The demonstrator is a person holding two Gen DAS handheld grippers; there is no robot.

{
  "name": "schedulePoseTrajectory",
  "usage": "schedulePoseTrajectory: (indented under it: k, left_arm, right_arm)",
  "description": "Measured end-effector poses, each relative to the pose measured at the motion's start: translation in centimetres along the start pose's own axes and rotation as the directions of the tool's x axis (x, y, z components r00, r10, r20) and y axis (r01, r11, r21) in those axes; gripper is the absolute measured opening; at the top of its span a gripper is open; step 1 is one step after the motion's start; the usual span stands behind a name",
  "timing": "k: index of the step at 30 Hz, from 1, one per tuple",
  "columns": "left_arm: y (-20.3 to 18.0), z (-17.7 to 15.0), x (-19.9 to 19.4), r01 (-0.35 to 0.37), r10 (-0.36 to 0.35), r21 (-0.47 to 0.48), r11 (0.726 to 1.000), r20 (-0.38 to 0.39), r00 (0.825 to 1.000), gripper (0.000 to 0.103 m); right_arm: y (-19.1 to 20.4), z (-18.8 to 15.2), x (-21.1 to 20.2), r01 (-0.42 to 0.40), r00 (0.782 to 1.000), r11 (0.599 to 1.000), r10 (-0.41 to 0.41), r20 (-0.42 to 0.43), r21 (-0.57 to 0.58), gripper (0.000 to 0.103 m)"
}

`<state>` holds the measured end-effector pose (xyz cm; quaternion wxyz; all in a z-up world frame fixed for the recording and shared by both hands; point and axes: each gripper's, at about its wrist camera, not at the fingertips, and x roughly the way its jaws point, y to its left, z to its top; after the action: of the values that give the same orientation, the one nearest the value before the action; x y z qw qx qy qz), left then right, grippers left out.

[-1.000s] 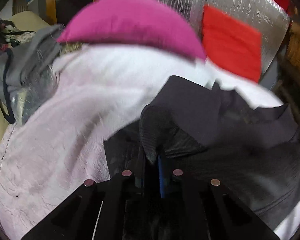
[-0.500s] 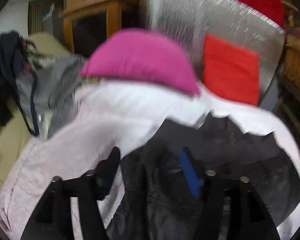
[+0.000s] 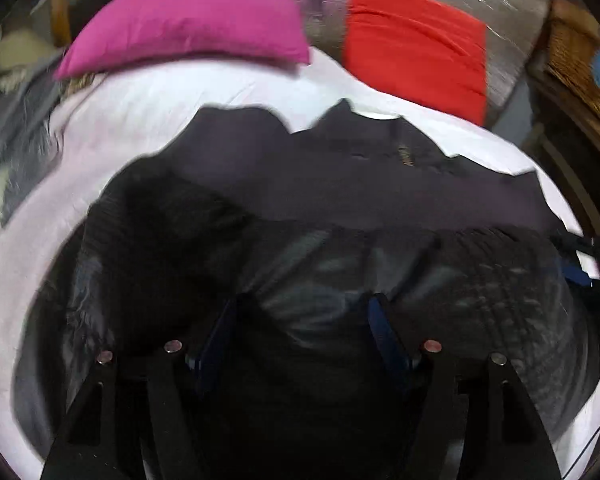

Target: Fold large clothes

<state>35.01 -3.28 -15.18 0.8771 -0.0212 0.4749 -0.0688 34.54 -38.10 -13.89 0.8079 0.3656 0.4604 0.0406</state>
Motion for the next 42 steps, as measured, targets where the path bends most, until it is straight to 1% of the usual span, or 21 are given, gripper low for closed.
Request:
schedulePoseTrajectory:
  k: [4, 6, 8, 10, 11, 13, 15, 16, 17, 19, 21, 23, 24, 25, 28, 31, 33, 35, 37, 41, 42]
  left_arm:
    - [-0.4, 0.3, 0.1, -0.045, 0.045, 0.009, 0.999, -0.008, 0.999, 0.071]
    - [-0.2, 0.4, -1.2, -0.048, 0.048, -0.015, 0.999, -0.011, 0.999, 0.07]
    - [0.0, 0.1, -3.5, -0.032, 0.033, -0.038, 0.999, 0.031, 0.999, 0.07]
    - [0.0, -0.3, -5.8, -0.009, 0.012, -0.04, 0.999, 0.081, 0.997, 0.07]
    - [0.1, -0.5, -7.2, 0.003, 0.001, -0.038, 0.999, 0.111, 0.994, 0.07]
    - [0.4, -0.7, -8.8, -0.004, 0.008, -0.027, 1.0, 0.146, 0.989, 0.07]
    - [1.1, -1.5, -10.1, -0.029, 0.035, -0.036, 0.999, 0.178, 0.983, 0.071]
    - [1.7, -1.9, -10.5, -0.044, 0.051, -0.045, 0.998, 0.186, 0.981, 0.072]
    - [2.3, -2.2, -10.5, -0.057, 0.067, -0.056, 0.997, 0.191, 0.979, 0.073]
    - [4.1, -3.5, -10.6, -0.079, 0.094, -0.086, 0.993, 0.188, 0.978, 0.076]
    - [5.3, -4.1, -9.0, -0.102, 0.116, -0.102, 0.99, 0.144, 0.983, 0.077]
    - [6.2, -4.6, -6.2, -0.135, 0.142, -0.104, 0.985, 0.057, 0.988, 0.077]
    - [6.5, -4.9, -5.2, -0.137, 0.141, -0.095, 0.986, 0.032, 0.99, 0.078]
    - [6.7, -5.1, -4.5, -0.142, 0.146, -0.084, 0.986, 0.042, 0.988, 0.081]
    - [6.3, -4.9, -4.4, -0.165, 0.169, -0.063, 0.984, 0.066, 0.983, 0.082]
    - [6.9, -5.0, -6.6, -0.13, 0.139, -0.101, 0.986, 0.088, 0.986, 0.082]
    - [7.4, -5.6, -8.0, -0.134, 0.146, -0.106, 0.985, 0.114, 0.983, 0.082]
    - [7.8, -6.4, -9.0, -0.164, 0.176, -0.107, 0.981, 0.118, 0.977, 0.082]
    - [8.5, -7.3, -9.6, -0.18, 0.194, -0.119, 0.976, 0.113, 0.975, 0.082]
    - [9.2, -8.3, -10.6, -0.183, 0.198, -0.159, 0.97, 0.089, 0.976, 0.082]
    - [9.2, -8.4, -10.9, -0.182, 0.199, -0.164, 0.97, 0.089, 0.976, 0.082]
  right_arm:
    - [0.5, -0.4, -0.7, 0.038, 0.999, 0.998, -0.038, -0.001, -0.052, 0.051]
    - [1.5, -1.1, -2.0, 0.067, 0.998, 0.994, -0.065, 0.016, -0.09, 0.06]
    - [3.3, -2.0, -3.6, 0.085, 0.996, 0.984, -0.078, 0.048, -0.156, 0.064]
    - [5.5, -3.3, -5.0, 0.037, 0.998, 0.979, -0.025, 0.062, -0.2, 0.065]
    - [6.9, -4.1, -5.6, -0.01, 0.998, 0.977, 0.023, 0.054, -0.215, 0.068]
    - [8.9, -5.4, -5.8, -0.102, 0.994, 0.968, 0.108, 0.015, -0.23, 0.075]
    - [10.3, -6.6, -5.1, -0.214, 0.977, 0.955, 0.208, -0.048, -0.206, 0.076]
    - [10.7, -7.1, -4.4, -0.267, 0.963, 0.946, 0.256, -0.081, -0.182, 0.076]
    - [10.9, -7.5, -3.7, -0.3, 0.953, 0.941, 0.286, -0.102, -0.16, 0.076]
    - [10.4, -8.1, -1.6, -0.317, 0.944, 0.942, 0.303, -0.13, -0.109, 0.076]
    - [8.9, -8.2, 0.7, -0.285, 0.95, 0.956, 0.273, -0.151, -0.063, 0.076]
    - [6.4, -7.9, 2.8, -0.202, 0.972, 0.979, 0.199, -0.125, -0.007, 0.076]
    - [5.6, -7.8, 3.3, -0.212, 0.97, 0.977, 0.213, -0.117, 0.023, 0.074]
    - [5.1, -7.6, 3.0, -0.222, 0.968, 0.974, 0.225, -0.109, 0.039, 0.074]
    - [6.0, -7.3, 1.0, -0.152, 0.984, 0.988, 0.15, -0.091, -0.012, 0.075]
    - [6.3, -7.5, -2.7, -0.17, 0.985, 0.983, 0.167, -0.045, -0.069, 0.075]
    - [5.6, -8.4, -5.5, -0.176, 0.984, 0.981, 0.175, -0.023, -0.085, 0.076]
    - [4.0, -9.8, -7.9, -0.189, 0.982, 0.978, 0.189, -0.01, -0.085, 0.076]
    - [2.5, -11.0, -9.1, -0.19, 0.982, 0.98, 0.19, -0.003, -0.067, 0.078]
    - [-2.3, -11.6, -8.3, -0.117, 0.993, 0.993, 0.117, 0.001, 0.008, 0.078]
    - [-3.0, -11.5, -8.1, -0.121, 0.993, 0.992, 0.121, 0.003, 0.027, 0.078]
